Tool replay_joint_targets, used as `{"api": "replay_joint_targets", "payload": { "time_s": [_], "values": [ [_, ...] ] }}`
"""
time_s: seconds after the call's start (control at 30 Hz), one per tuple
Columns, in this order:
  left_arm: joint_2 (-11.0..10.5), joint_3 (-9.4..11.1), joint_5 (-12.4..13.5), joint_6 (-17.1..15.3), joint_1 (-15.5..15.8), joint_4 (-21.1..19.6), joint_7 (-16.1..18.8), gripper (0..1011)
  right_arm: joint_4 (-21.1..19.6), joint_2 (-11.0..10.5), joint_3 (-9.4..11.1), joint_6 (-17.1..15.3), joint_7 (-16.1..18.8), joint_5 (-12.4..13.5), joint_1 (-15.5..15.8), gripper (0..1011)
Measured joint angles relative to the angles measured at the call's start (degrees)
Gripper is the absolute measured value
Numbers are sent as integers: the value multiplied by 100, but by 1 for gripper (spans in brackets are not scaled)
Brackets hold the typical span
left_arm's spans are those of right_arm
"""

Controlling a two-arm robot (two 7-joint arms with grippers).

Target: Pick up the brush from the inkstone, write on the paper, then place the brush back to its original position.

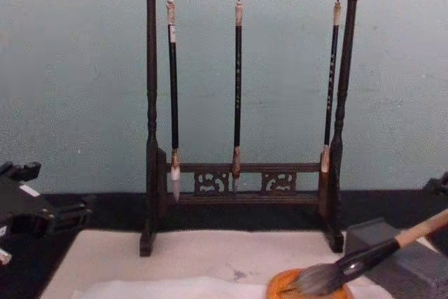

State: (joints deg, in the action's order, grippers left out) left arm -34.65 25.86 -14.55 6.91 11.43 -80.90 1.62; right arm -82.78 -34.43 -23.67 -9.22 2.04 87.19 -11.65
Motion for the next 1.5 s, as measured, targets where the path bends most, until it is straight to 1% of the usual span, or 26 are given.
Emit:
{"api": "replay_joint_targets", "payload": {
  "time_s": [0.23, 0.27, 0.33, 0.47, 0.53, 0.57, 0.6, 0.67, 0.7, 0.73, 0.77, 0.8, 0.83, 0.9, 0.93, 1.03, 1.07, 1.1, 1.13, 1.17, 1.2, 1.23, 1.27, 1.3, 1.33, 1.5],
  "values": [
    [0, 0, 0, 0, 0, 0, 0, 1010, -238, -227, 3, 67, -13, 161, 226, 1000],
    [0, 0, 0, 0, 0, 0, 0, 1010, -238, -227, 3, 67, -13, 161, 226, 1000],
    [0, 0, 0, 0, 0, 0, 0, 1010, -368, -350, 0, 124, 42, 173, 323, 1000],
    [0, 0, 0, 0, 0, 0, 0, 1010, -560, -469, -15, 222, 92, 151, 418, 1000],
    [0, 0, 0, 0, 0, 0, 0, 1010, -696, -556, -28, 300, 147, 75, 473, 1000],
    [0, 0, 0, 0, 0, 0, 0, 1010, -770, -590, -38, 368, 200, -18, 495, 1000],
    [0, 0, 0, 0, 0, 0, 0, 1010, -770, -590, -38, 368, 200, -18, 495, 1000],
    [0, 0, 0, 0, 0, 0, 0, 1010, -870, -624, -65, 514, 309, -272, 514, 1000],
    [0, 0, 0, 0, 0, 0, 0, 1010, -921, -629, -103, 661, 389, -562, 510, 1000],
    [0, 0, 0, 0, 0, 0, 0, 1010, -945, -628, -140, 763, 429, -780, 499, 1000],
    [0, 0, 0, 0, 0, 0, 0, 1010, -957, -627, -175, 835, 454, -924, 485, 1000],
    [0, 0, 0, 0, 0, 0, 0, 1010, -965, -625, -220, 944, 486, -1162, 463, 1000],
    [0, 0, 0, 0, 0, 0, 0, 1009, -967, -617, -325, 1138, 537, -1608, 400, 1000],
    [0, 0, 0, 0, 0, 0, 0, 1010, -949, -605, -461, 1313, 574, -2094, 316, 1000],
    [0, 0, 0, 0, 0, 0, 0, 1010, -908, -587, -592, 1488, 578, -2544, 231, 1000],
    [0, 0, 0, 0, 0, 1, 0, 1010, -841, -554, -760, 1707, 559, -3188, 117, 1000],
    [0, 0, 0, 0, 0, 0, 0, 1010, -784, -524, -892, 1855, 515, -3654, 32, 1000],
    [0, 0, 0, 0, 0, 0, 0, 1010, -751, -506, -949, 1921, 482, -3875, -8, 1000],
    [0, 0, 0, 0, 0, 0, 0, 1010, -669, -466, -1059, 2035, 419, -4276, -85, 1000],
    [0, 0, 0, 0, 0, 0, 0, 1010, -669, -466, -1059, 2035, 419, -4276, -85, 1000],
    [0, 0, 0, 0, 0, 1, 0, 1010, -593, -427, -1151, 2122, 345, -4644, -148, 1000],
    [0, 0, 0, 0, 0, 1, 0, 1010, -544, -402, -1206, 2166, 297, -4854, -191, 1000],
    [0, 0, 0, 0, 0, 0, 0, 1010, -478, -368, -1281, 2223, 219, -5163, -241, 1000],
    [0, 0, 0, 0, 0, 0, 0, 1010, -437, -349, -1318, 2246, 182, -5313, -264, 1000],
    [0, 0, 0, 0, 0, 0, 0, 1010, -369, -312, -1377, 2280, 107, -5566, -308, 1000],
    [0, 0, 0, 0, 0, 0, 0, 1009, -212, -231, -1475, 2335, -59, -6111, -380, 1000]
  ]
}}
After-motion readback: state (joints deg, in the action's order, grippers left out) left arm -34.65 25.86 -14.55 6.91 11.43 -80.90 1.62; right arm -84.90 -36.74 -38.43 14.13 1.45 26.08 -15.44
